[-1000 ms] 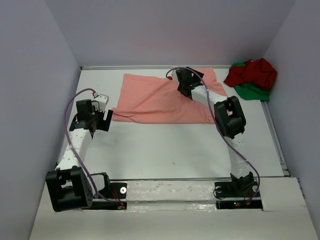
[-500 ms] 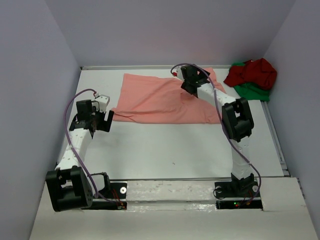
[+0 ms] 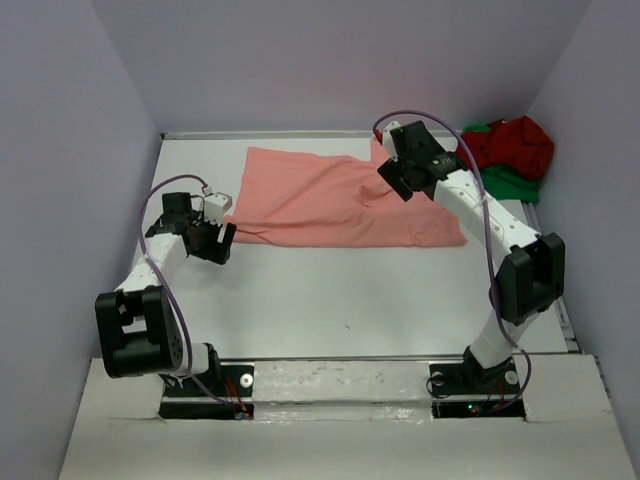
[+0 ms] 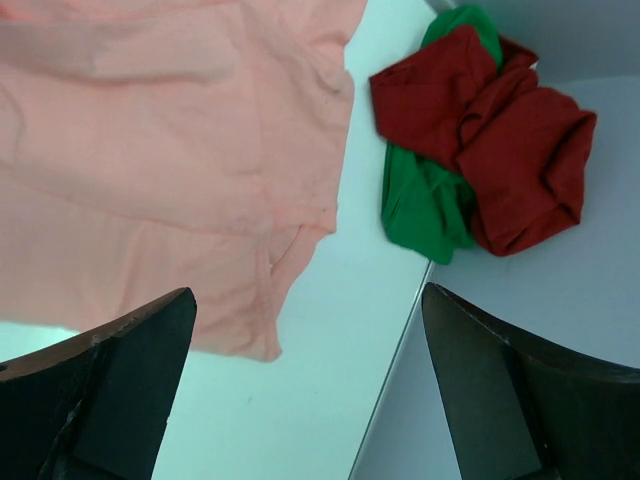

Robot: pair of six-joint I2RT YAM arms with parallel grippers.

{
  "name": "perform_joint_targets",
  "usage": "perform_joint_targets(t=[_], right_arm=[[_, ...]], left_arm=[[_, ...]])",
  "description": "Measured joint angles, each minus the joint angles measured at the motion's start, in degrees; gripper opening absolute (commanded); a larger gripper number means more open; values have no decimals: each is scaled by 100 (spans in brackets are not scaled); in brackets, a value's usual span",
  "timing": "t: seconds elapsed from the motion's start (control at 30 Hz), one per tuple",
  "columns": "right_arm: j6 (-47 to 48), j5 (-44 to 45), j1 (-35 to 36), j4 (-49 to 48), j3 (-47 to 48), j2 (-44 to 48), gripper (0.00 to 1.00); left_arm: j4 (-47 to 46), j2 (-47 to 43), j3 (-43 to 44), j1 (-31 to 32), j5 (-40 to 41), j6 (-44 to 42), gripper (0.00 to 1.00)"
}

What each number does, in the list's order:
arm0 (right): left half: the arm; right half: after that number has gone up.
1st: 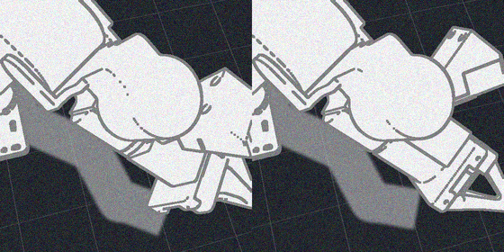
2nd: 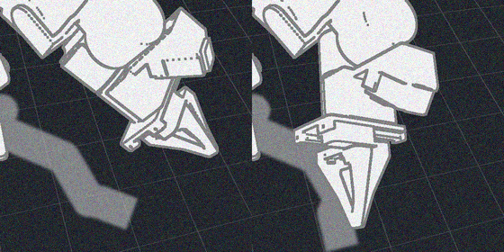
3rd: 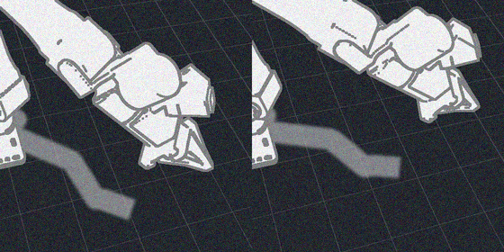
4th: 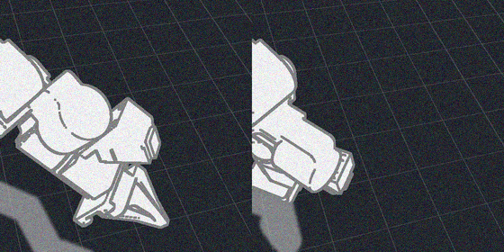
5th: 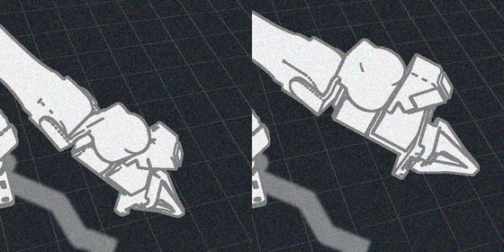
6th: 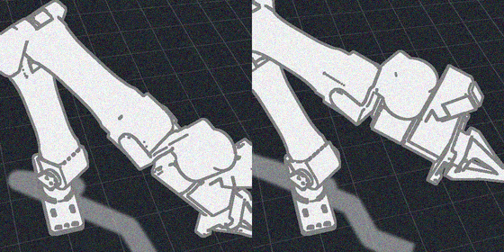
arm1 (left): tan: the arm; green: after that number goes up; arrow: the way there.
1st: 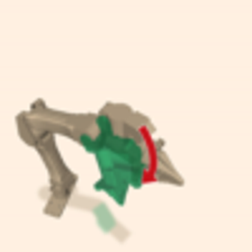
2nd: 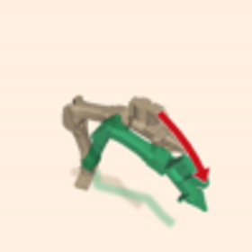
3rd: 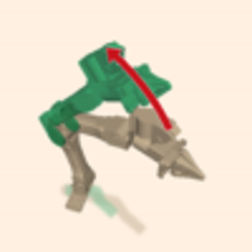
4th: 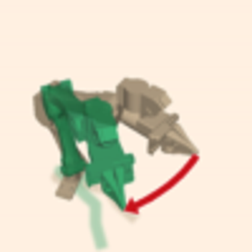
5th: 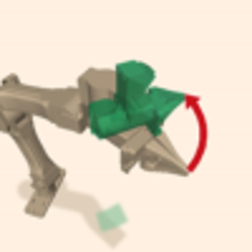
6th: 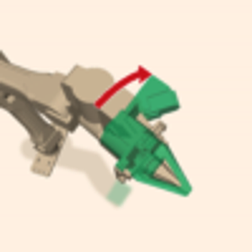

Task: Fold and stack the t-shirts
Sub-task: Fold the flattened tshirt in 1/3 of the way

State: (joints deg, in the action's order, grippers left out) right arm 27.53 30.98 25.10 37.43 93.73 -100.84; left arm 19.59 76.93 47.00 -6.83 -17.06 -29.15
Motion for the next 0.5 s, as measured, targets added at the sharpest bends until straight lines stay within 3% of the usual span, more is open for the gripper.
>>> perform_joint_targets(t=[0.07, 0.13, 0.23, 0.27, 0.3, 0.5], right_arm=[[-155, -76, 0, 142, -192, 197, 94], [-275, -280, -15, 203, -450, 378, 64], [-428, -584, -37, 407, -778, 487, 36], [-466, -673, -42, 435, -894, 479, 10], [-516, -715, -50, 468, -946, 470, 0], [-695, -1187, -282, 621, -1130, 229, 0]], left_arm=[[7, 229, 129, 0, -107, -42, 84], [-4, 444, 282, 0, -184, -39, 76], [-87, 758, 481, 2, -282, -52, 74], [-105, 807, 514, 2, -308, -52, 74], [-127, 866, 542, 2, -339, -46, 74], [-201, 957, 566, 9, -481, -15, 73]])
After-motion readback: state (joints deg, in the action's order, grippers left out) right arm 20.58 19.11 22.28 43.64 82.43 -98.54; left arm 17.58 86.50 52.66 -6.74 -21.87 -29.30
